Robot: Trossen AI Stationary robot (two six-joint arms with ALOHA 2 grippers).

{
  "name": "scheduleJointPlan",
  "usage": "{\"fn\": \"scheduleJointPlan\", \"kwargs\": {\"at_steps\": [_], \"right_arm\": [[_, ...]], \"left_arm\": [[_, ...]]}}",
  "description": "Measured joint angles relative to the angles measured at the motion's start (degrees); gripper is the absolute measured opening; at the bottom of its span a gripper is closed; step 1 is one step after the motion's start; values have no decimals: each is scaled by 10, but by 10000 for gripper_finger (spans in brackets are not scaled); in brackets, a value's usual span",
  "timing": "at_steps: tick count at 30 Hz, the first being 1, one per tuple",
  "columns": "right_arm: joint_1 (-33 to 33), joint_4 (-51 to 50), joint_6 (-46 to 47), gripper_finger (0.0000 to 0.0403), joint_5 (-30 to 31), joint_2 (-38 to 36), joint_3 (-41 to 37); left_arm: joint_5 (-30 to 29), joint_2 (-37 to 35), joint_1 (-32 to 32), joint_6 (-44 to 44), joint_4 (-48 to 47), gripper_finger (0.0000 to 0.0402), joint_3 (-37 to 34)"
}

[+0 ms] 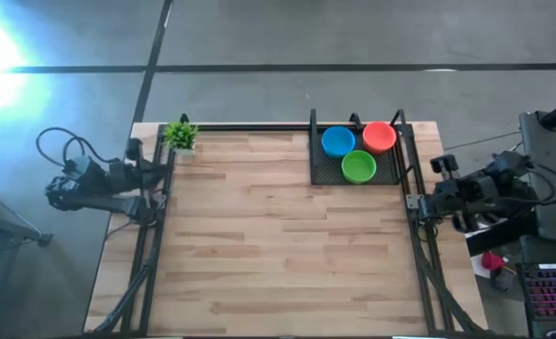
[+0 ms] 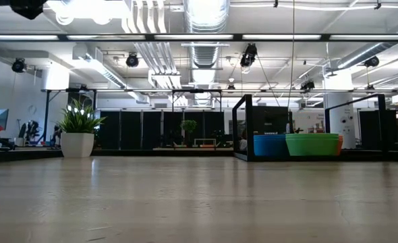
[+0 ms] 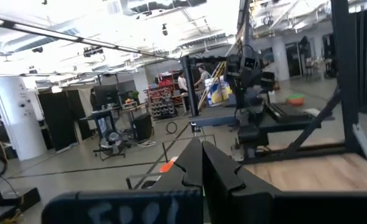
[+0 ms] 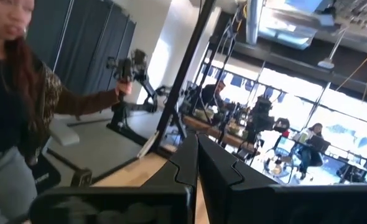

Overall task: Pick & Place Mini bowls
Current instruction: Return to Home Position

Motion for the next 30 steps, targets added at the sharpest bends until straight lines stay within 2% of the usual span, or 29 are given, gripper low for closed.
{"fn": "scheduleJointPlan", "kwargs": {"at_steps": [8, 18, 30], "right_arm": [[0, 80, 7, 8, 4, 0, -103], [0, 178, 33, 8, 111, 4, -211], [0, 221, 65, 8, 120, 4, -296]], "left_arm": [[0, 0, 0, 15, 46, 0, -68], [0, -1, 0, 2, 100, 0, -148], [0, -1, 0, -1, 149, 0, -210]]}}
